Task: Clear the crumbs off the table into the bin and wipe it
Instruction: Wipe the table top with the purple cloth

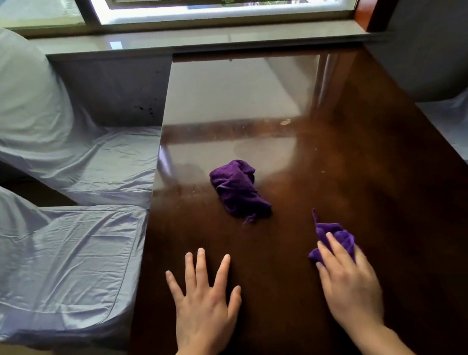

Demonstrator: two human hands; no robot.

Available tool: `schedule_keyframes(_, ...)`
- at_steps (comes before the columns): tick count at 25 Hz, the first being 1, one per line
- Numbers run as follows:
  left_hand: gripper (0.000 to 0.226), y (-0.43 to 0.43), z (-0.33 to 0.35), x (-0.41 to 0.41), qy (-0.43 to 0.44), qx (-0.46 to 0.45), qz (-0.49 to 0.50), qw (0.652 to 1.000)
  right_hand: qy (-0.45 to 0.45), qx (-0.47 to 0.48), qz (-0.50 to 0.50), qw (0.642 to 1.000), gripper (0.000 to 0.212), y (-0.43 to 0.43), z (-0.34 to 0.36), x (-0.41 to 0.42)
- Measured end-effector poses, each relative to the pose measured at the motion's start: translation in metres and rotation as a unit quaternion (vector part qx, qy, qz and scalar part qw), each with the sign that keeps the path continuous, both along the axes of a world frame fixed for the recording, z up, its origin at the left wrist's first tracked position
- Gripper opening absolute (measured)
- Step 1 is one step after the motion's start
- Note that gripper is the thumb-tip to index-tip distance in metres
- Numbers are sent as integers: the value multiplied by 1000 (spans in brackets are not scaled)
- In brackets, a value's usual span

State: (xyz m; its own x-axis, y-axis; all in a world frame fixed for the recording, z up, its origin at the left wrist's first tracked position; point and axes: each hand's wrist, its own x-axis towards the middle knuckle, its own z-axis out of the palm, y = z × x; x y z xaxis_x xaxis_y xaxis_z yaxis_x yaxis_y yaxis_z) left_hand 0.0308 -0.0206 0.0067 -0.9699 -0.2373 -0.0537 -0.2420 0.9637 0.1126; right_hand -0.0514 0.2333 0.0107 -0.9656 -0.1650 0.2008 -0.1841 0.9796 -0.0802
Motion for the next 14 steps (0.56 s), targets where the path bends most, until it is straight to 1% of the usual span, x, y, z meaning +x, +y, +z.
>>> schedule_keyframes(1, 62, 1, -1, 0, -2, -7, 2, 1000, 3, -12, -21, 1000, 39, -13, -2, 5)
schedule_keyframes(2, 62, 1, -2, 1, -5, -10, 1, 1000, 7, -29, -16, 999, 38, -30, -4, 12)
schedule_keyframes(3, 62, 0, -2, 1, -9, -7, -1, 1000, 13, -39, 20, 999, 39, -49, -7, 20)
schedule_keyframes(4, 62, -1, -2, 1, -10, -2, -1, 1000, 17, -37, 84, 996, 38, -65, -11, 29)
schedule_keyframes(6, 61, -2, -3, 0, -4, 3, -1, 1000, 33, -24, 220, 975, 34, -82, -14, 28)
schedule_keyframes(7, 61, -1, -3, 0, -3, 5, -4, 1000, 39, -30, 254, 966, 32, -76, -11, 10)
schedule_keyframes(8, 61, -1, -4, 1, -2, 7, -3, 1000, 47, -25, 254, 966, 30, -63, -9, -13)
schedule_keyframes(9, 61, -1, -4, 1, 1, 9, 1, 1000, 44, -7, 219, 975, 30, -44, -6, -36)
schedule_keyframes(11, 69, -1, -7, 1, 6, 10, 14, 1000, 5, 16, 93, 996, 35, 7, 1, -75)
schedule_keyframes(12, 72, 0, -7, 0, 8, 10, 17, 1000, -7, 19, 30, 999, 38, 32, 4, -86)
schedule_keyframes(13, 74, 1, -7, 0, 7, 11, 17, 1000, -8, 22, -10, 1000, 39, 49, 5, -87)
schedule_keyframes(14, 74, 1, -6, 0, 2, 16, 16, 1000, -4, 22, -28, 999, 40, 56, 4, -82)
